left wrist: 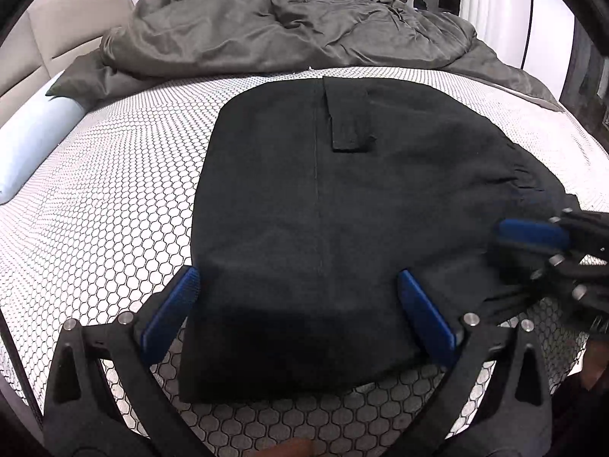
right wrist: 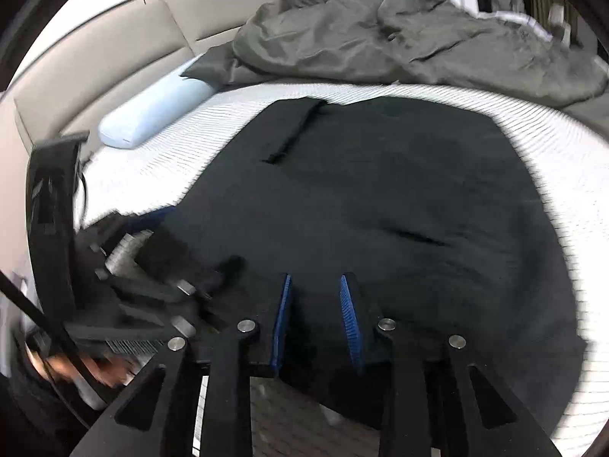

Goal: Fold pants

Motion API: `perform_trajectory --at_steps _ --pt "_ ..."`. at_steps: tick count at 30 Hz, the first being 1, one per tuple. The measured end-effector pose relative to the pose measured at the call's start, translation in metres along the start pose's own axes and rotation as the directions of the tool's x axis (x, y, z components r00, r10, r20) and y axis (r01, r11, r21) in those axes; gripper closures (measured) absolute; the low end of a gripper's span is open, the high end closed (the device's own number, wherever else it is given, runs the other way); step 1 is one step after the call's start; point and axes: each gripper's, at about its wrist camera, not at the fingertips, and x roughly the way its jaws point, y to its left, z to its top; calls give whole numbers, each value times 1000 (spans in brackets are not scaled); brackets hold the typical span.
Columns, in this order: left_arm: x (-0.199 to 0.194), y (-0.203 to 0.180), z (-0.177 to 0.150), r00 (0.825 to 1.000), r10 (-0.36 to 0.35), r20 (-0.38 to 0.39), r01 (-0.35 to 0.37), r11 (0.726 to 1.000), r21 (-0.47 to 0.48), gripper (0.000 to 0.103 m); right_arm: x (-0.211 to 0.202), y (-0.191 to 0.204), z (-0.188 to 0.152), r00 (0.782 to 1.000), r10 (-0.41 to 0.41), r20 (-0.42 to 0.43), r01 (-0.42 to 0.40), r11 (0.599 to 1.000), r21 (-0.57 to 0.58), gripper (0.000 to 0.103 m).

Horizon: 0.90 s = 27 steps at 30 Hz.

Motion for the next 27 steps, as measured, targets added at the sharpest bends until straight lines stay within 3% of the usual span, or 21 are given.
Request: perform_trajectory --at_steps 4,8,12,14,16,18,21,23,25,27 --pt "-1 -3 2 1000 9 -6 -8 1000 9 0 -21 -30 -16 994 98 45 -100 994 45 79" --pt "-10 -1 10 1000 1 0 -1 1000 -24 1 -27 -26 -18 997 45 55 -45 999 2 77" --pt "-27 -2 19 990 -76 121 85 994 -70 1 -29 -20 -15 998 20 64 -21 1000 11 72" --pt "-18 -8 26 992 -74 101 78 996 -36 2 -30 -18 -11 996 33 83 -35 999 19 72" --pt "0 -13 30 999 -18 48 18 1000 3 11 -23 -18 -11 997 29 72 -30 999 20 72" --pt "5 -10 28 998 -29 49 29 1000 9 12 -15 -20 -13 998 34 60 -36 999 33 72" --pt "1 -5 30 998 -33 60 32 999 21 24 -14 -16 -14 998 20 58 -21 1000 2 72" --pt "-2 7 29 998 -24 60 24 1000 2 31 -14 -16 -15 998 21 56 -21 1000 -1 72" --pt "-4 26 26 998 4 55 -2 999 -37 31 -13 -17 -15 998 23 54 -23 1000 -1 72" --pt "-2 44 23 999 -27 31 31 994 -103 30 -13 -17 -14 998 31 48 -31 1000 -3 72"
